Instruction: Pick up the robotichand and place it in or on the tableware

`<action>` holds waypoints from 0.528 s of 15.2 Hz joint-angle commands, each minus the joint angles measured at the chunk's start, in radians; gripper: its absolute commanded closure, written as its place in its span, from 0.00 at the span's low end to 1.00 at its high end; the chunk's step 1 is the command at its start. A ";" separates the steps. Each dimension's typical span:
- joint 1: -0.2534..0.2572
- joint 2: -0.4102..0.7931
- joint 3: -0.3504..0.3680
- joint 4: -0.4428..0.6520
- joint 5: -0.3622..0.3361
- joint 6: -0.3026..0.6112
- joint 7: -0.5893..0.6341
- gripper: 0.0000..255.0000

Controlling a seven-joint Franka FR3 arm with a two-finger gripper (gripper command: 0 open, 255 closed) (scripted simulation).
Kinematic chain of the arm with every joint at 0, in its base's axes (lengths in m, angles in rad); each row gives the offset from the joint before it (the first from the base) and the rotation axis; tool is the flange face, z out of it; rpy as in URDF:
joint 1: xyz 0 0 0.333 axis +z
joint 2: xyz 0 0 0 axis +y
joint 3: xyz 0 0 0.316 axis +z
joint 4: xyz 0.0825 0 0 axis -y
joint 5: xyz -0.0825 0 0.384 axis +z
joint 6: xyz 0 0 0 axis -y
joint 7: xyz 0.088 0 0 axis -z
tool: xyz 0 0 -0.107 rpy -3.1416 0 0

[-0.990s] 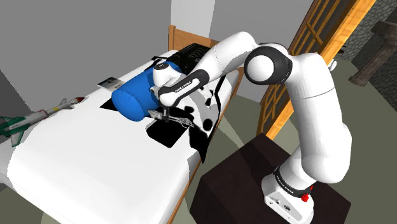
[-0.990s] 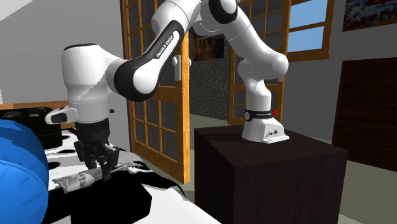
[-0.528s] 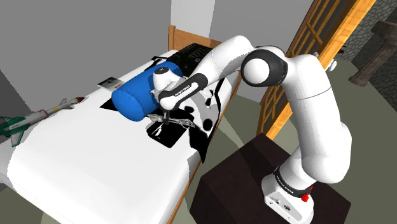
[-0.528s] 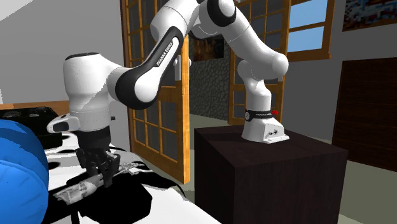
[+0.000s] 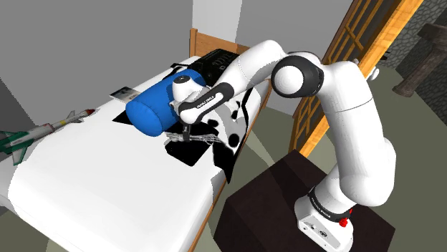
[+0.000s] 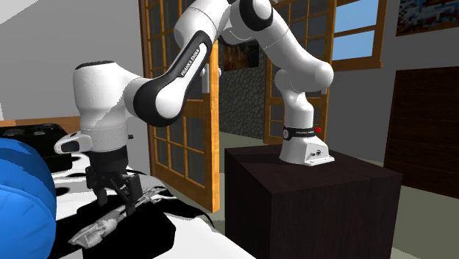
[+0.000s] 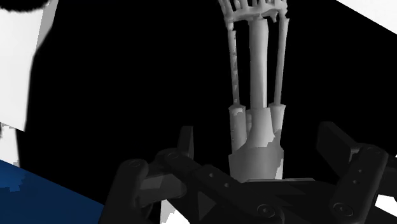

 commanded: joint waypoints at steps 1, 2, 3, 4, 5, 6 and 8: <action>0.000 0.000 0.000 0.000 0.000 0.000 0.000 0.00; -0.001 -0.024 0.005 -0.005 0.005 -0.019 -0.003 0.00; -0.003 -0.048 0.010 -0.009 0.010 -0.039 -0.006 0.00; -0.004 -0.071 0.015 -0.011 0.016 -0.060 -0.009 0.00; -0.005 -0.089 0.019 -0.012 0.020 -0.077 -0.011 0.00; -0.005 -0.089 0.019 -0.012 0.020 -0.077 -0.011 0.00; -0.005 -0.089 0.019 -0.012 0.020 -0.077 -0.011 0.00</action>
